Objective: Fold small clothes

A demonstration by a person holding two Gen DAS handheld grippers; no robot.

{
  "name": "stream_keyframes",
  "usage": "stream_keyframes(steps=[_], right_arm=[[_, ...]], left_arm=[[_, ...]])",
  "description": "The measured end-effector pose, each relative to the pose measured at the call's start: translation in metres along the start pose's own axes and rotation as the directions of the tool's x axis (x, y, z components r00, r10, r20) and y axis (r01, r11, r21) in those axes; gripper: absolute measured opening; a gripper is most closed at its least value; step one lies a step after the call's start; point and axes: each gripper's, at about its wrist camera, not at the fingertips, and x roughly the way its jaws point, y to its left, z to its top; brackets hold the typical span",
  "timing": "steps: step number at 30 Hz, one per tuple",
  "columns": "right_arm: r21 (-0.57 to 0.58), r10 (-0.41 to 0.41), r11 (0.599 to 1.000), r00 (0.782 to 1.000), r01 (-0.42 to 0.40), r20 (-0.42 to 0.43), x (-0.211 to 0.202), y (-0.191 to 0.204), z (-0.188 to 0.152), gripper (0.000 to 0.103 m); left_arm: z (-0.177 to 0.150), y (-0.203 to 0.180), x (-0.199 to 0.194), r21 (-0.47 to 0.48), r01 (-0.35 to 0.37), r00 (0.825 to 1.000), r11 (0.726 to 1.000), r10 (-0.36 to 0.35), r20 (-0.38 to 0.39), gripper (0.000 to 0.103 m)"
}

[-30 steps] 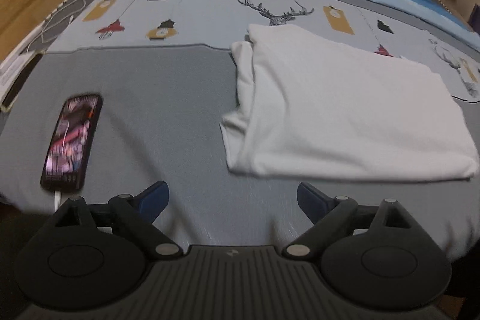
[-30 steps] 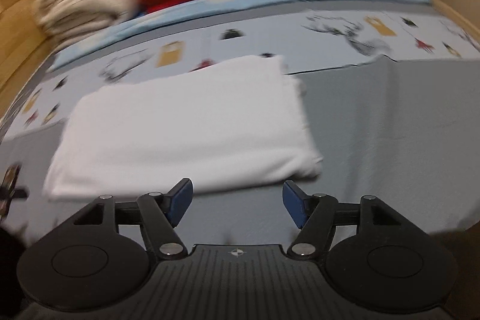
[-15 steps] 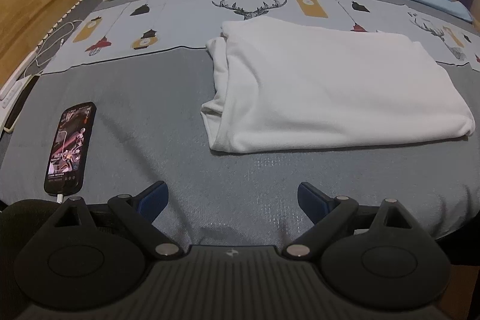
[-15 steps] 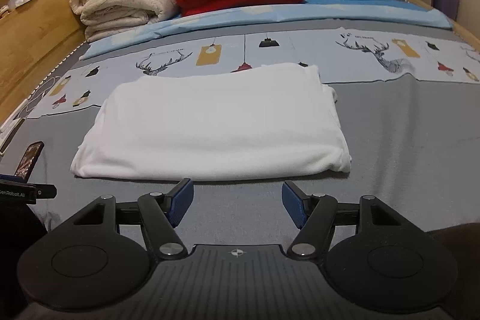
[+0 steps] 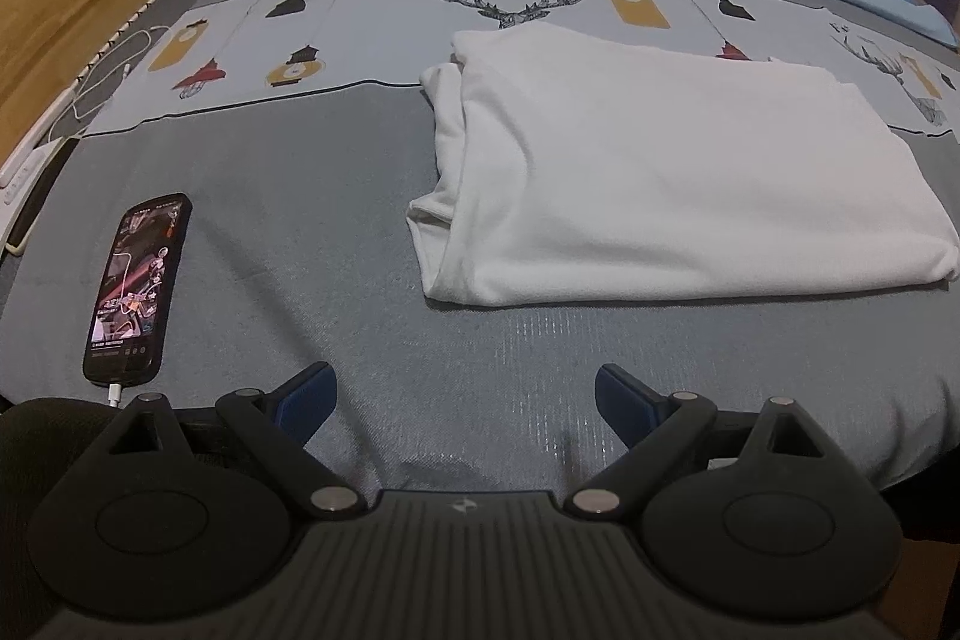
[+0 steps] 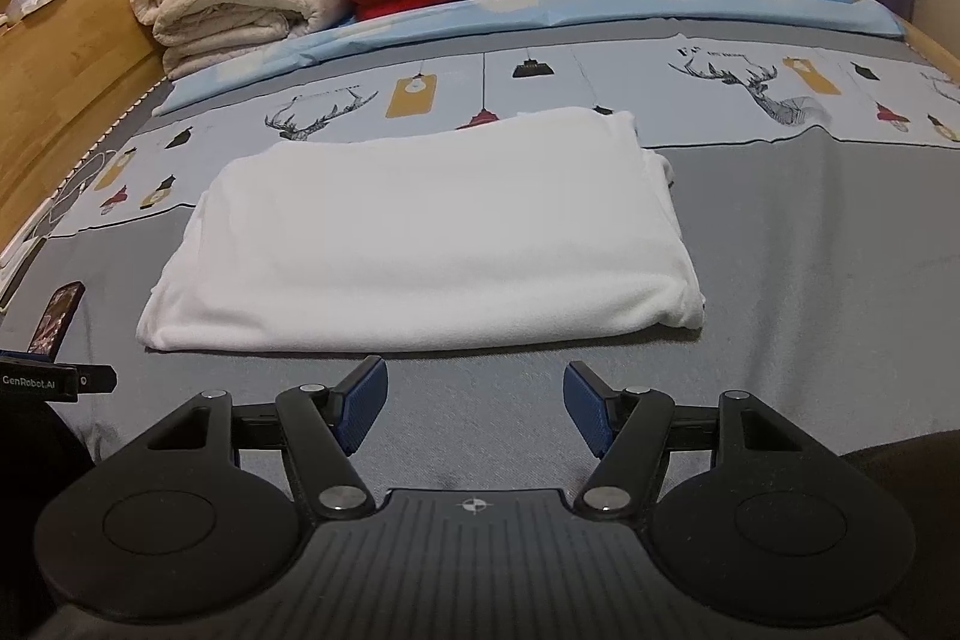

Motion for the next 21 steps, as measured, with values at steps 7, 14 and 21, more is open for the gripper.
stream_keyframes(steps=[7, 14, 21], right_arm=[[0.02, -0.013, 1.0, 1.0, 0.014, -0.02, 0.006, -0.002, 0.001, 0.067], [0.14, -0.014, 0.99, 0.999, 0.018, -0.031, 0.012, -0.019, 0.001, 0.067], [0.309, 0.028, 0.951, 0.997, -0.002, -0.079, 0.031, -0.044, 0.003, 0.067]], left_arm=[[0.004, 0.005, 0.006, -0.033, 0.009, 1.0, 0.999, -0.009, -0.009, 0.095], [0.008, 0.009, 0.014, -0.069, 0.016, 1.0, 0.998, -0.017, -0.026, 0.095], [0.01, 0.009, 0.019, -0.076, 0.014, 0.999, 0.997, -0.017, -0.03, 0.095]])
